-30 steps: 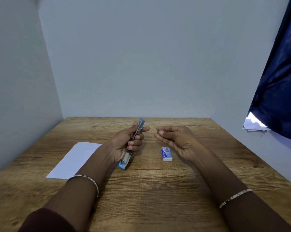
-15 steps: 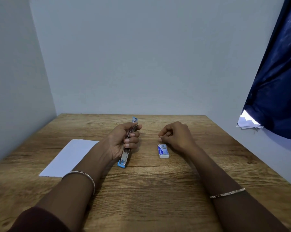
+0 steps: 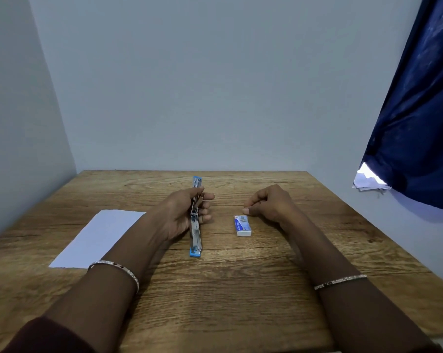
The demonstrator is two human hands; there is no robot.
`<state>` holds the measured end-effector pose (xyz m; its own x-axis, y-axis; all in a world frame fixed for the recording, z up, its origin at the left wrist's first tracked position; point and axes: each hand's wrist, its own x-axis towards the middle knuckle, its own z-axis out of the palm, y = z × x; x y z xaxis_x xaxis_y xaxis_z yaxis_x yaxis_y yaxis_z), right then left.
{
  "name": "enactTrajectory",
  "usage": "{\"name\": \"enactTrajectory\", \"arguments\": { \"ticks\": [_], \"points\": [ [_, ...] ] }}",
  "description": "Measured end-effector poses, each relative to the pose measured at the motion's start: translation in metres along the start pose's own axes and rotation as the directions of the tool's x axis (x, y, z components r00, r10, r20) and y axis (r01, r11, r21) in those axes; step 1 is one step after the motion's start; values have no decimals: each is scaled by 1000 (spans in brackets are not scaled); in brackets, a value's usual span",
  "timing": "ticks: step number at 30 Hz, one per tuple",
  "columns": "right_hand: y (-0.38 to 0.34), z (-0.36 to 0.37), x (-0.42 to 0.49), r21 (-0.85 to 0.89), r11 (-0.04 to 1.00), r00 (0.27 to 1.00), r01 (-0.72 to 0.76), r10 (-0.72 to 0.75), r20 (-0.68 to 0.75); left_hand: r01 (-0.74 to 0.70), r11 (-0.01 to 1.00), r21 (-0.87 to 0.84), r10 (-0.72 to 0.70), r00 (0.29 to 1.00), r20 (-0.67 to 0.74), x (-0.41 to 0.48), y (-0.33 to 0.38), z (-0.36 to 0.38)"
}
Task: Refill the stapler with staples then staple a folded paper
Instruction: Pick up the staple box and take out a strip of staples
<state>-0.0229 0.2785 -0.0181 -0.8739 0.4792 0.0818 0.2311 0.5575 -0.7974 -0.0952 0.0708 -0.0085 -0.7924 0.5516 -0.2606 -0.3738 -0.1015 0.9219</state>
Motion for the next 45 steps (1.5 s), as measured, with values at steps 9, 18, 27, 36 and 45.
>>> {"name": "enactTrajectory", "arguments": {
  "ticks": [9, 18, 27, 36, 45],
  "points": [
    [-18, -20, -11, 9, 950, 939, 314, -309, -153, -99, 820, 563, 188, 977, -102, 16, -4, -16],
    [-15, -17, -17, -290, 889, 883, 354, -215, 418, -206, 728, 654, 337, 938, -81, 24, -10, -28],
    [-12, -17, -16, -285, 877, 877, 388, -255, 408, -206, 695, 689, 411, 900, -145, 17, -8, -39],
    [-13, -10, -16, -193, 900, 899, 391, -329, 288, -164, 687, 708, 413, 890, -194, 15, -1, -48],
    [-22, -4, -18, 39, 895, 882, 445, -446, 155, -351, 448, 822, 755, 641, -138, 1, 7, -32]
  ]
}}
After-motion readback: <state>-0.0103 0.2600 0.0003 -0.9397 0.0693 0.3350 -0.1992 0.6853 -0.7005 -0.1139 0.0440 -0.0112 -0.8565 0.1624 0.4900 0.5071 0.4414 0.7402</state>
